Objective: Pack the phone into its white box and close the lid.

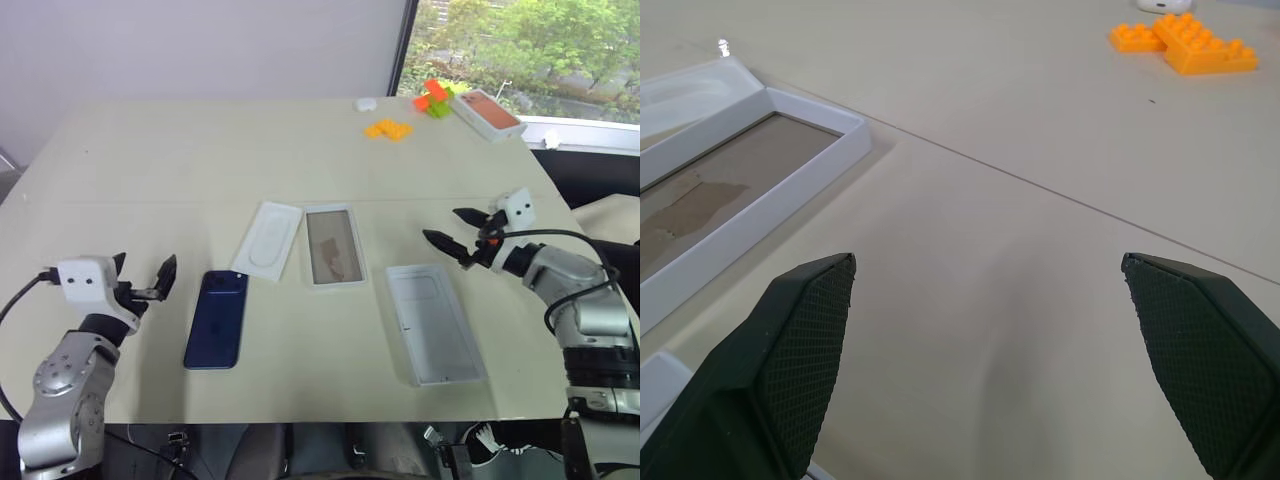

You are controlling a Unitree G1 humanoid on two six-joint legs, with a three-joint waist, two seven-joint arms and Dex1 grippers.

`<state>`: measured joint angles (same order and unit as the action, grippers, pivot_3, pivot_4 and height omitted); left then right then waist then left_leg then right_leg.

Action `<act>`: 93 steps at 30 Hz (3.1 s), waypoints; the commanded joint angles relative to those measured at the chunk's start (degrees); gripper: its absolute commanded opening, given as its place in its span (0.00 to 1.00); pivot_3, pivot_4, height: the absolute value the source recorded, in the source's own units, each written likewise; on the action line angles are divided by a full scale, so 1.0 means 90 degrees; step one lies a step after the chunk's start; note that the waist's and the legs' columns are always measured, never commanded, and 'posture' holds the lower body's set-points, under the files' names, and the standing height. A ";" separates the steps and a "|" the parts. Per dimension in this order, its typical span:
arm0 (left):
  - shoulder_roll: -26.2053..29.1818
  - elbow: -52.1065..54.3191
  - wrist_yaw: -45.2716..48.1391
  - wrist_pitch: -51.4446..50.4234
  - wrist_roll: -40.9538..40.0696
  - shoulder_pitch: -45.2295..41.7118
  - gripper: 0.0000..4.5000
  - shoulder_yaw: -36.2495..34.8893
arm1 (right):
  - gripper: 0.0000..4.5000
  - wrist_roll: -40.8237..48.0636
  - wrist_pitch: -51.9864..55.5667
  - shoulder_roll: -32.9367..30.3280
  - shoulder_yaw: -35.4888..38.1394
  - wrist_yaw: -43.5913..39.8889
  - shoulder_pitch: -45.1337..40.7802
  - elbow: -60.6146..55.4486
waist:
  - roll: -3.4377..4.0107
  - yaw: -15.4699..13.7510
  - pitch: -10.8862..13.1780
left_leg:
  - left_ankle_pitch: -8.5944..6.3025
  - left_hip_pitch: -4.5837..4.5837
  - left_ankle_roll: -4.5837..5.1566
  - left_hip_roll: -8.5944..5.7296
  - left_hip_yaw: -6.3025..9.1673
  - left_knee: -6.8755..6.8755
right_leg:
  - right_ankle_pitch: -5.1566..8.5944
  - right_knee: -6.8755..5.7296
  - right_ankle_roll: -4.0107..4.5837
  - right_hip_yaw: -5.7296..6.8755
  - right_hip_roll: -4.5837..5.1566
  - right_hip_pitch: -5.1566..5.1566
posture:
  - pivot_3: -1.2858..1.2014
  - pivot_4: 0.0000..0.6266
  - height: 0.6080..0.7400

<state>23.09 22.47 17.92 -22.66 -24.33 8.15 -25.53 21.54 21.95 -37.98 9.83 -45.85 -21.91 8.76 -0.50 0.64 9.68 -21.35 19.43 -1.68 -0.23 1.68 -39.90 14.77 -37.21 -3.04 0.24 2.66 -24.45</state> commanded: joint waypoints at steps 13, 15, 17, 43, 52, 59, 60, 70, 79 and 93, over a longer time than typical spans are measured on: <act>0.1631 -0.0156 0.1971 -0.0240 -0.0835 0.0528 1.00 -0.0704 | 0.99 0.0450 0.0464 -0.1297 0.0806 -0.1024 0.1118 -0.0938 | 0.0004 0.0004 0.0004 | -0.0005 -0.0002 0.0009 0.0003 -0.0001 0.0006 | 0.0001 0.0009 0.0001 0.0001 0.0001 0.0000 | 0.52 0.24 1.00; 0.1637 -0.0130 0.2008 -0.0311 -0.0872 0.0469 1.00 -0.0601 | 0.99 0.0499 0.0546 -0.1255 0.0881 -0.0947 0.1246 -0.1120 | 0.0005 0.0004 0.0004 | -0.0005 -0.0001 0.0009 0.0004 -0.0001 0.0005 | 0.0001 0.0007 0.0001 0.0001 -0.0001 0.0000 | 0.52 0.24 1.00; 0.1614 -0.0078 0.2011 -0.0358 -0.0881 0.0455 1.00 -0.0521 | 0.99 0.0546 0.0605 -0.1228 0.0943 -0.0894 0.1391 -0.1291 | 0.0004 0.0000 0.0004 | -0.0005 0.0000 0.0009 0.0003 -0.0001 0.0005 | 0.0000 0.0009 0.0000 0.0001 0.0000 0.0000 | 0.52 0.24 1.00; 0.1105 0.0089 -0.0020 -0.3335 -0.0745 -0.2270 1.00 0.1405 | 0.99 0.0763 0.0722 -0.1045 0.0510 -0.0637 0.0991 -0.2609 | 0.0001 -0.0002 0.0008 | -0.0004 0.0004 0.0008 -0.0001 0.0001 -0.0001 | -0.0005 0.0008 -0.0009 -0.0001 -0.0001 0.0001 | 0.52 0.24 1.00; 0.0312 -0.0454 -0.0971 -0.5583 -0.0668 -0.3790 1.00 0.1809 | 0.99 0.1314 0.1451 -0.0601 -0.0143 -0.0203 0.0970 -0.4239 | -0.0012 -0.0009 0.0015 | 0.0002 0.0006 -0.0004 -0.0004 0.0006 -0.0001 | -0.0005 0.0005 -0.0010 0.0001 -0.0004 -0.0003 | 0.52 0.24 1.00; -0.0351 -0.1337 -0.1271 -0.6639 -0.0578 -0.4614 1.00 0.1412 | 0.99 0.1578 0.1848 -0.0298 -0.0627 0.0125 0.1055 -0.4984 | -0.0022 -0.0017 0.0020 | 0.0024 0.0009 -0.0043 -0.0007 0.0014 -0.0002 | -0.0006 0.0005 -0.0013 0.0003 -0.0005 -0.0003 | 0.52 0.24 1.00; -0.0393 -0.1418 -0.1260 -0.6659 -0.0565 -0.4677 1.00 0.1378 | 0.99 0.1586 0.1885 -0.0291 -0.0671 0.0159 0.1071 -0.5052 | -0.0022 -0.0014 0.0020 | 0.0028 0.0008 -0.0050 -0.0007 0.0014 -0.0001 | -0.0006 0.0005 -0.0012 0.0003 -0.0005 -0.0003 | 0.52 0.24 1.00; -0.0657 -0.2218 -0.1201 -0.6946 -0.0532 -0.5151 0.89 0.0643 | 1.00 0.1503 0.1843 -0.0309 -0.0898 0.0313 0.1143 -0.5151 | -0.0022 -0.0008 0.0020 | 0.0037 0.0003 -0.0068 -0.0009 0.0017 -0.0002 | -0.0008 -0.0005 -0.0016 0.0003 -0.0005 -0.0002 | 0.52 0.24 1.00; -0.0848 -0.2184 -0.1206 -0.7096 -0.0502 -0.5232 0.01 0.0287 | 1.00 0.1597 0.1912 -0.0189 -0.1051 0.0445 0.1066 -0.5261 | -0.0025 -0.0019 0.0021 | 0.0039 0.0007 -0.0071 -0.0009 0.0019 -0.0001 | -0.0010 0.0002 -0.0018 0.0003 -0.0004 -0.0003 | 0.52 0.24 1.00; -0.1313 -0.1908 -0.1248 -0.6974 -0.0642 -0.5221 0.01 -0.0824 | 1.00 0.1697 0.1979 -0.0132 -0.1131 0.0508 0.0969 -0.5312 | -0.0026 -0.0003 0.0022 | 0.0042 0.0005 -0.0077 -0.0011 0.0020 -0.0002 | -0.0012 0.0000 -0.0023 0.0003 -0.0003 -0.0002 | 0.52 0.24 1.00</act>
<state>10.88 2.87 7.20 -86.13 -29.60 -38.90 -31.29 35.37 39.75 -39.43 -0.85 -41.36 -12.39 -36.26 -0.73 0.62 9.88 -20.98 19.48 -2.37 -0.32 1.86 -39.91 14.66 -37.21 -3.24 0.27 2.63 -24.47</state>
